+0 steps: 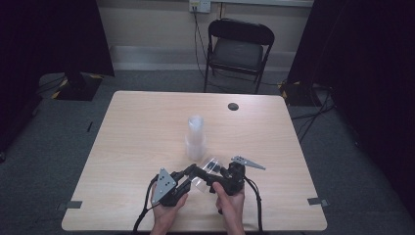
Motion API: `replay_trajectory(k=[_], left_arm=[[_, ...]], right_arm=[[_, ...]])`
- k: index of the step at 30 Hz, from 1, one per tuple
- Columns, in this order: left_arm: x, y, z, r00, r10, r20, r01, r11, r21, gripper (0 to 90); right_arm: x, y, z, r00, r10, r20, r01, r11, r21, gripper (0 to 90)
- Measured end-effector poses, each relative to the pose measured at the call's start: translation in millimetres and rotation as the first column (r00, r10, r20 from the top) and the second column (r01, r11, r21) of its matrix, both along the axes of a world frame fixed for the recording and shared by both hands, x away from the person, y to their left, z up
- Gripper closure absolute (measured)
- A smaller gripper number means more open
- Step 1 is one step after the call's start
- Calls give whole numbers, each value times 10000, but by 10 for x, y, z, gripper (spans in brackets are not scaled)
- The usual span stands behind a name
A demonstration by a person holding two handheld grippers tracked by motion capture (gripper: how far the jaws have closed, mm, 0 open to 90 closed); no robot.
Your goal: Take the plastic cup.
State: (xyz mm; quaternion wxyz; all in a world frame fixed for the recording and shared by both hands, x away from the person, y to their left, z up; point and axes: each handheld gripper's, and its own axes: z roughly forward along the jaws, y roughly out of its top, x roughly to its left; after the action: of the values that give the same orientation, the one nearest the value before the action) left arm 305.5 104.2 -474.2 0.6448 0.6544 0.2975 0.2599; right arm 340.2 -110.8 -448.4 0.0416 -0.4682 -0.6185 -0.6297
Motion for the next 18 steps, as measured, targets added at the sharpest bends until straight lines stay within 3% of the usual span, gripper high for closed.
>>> replay_trajectory(k=[9, 18], left_arm=[[-16, 7, 8, 9975, -657, -258, 654, 9978, -93, 858], [-14, -9, 1, 9951, -921, -359, 920, 9958, -30, 877]], right_arm=[[11, -44, -7, 9996, -192, 216, 192, 9998, 38, 119], [9, -59, 5, 9988, -334, 363, 328, 9993, 170, 105]])
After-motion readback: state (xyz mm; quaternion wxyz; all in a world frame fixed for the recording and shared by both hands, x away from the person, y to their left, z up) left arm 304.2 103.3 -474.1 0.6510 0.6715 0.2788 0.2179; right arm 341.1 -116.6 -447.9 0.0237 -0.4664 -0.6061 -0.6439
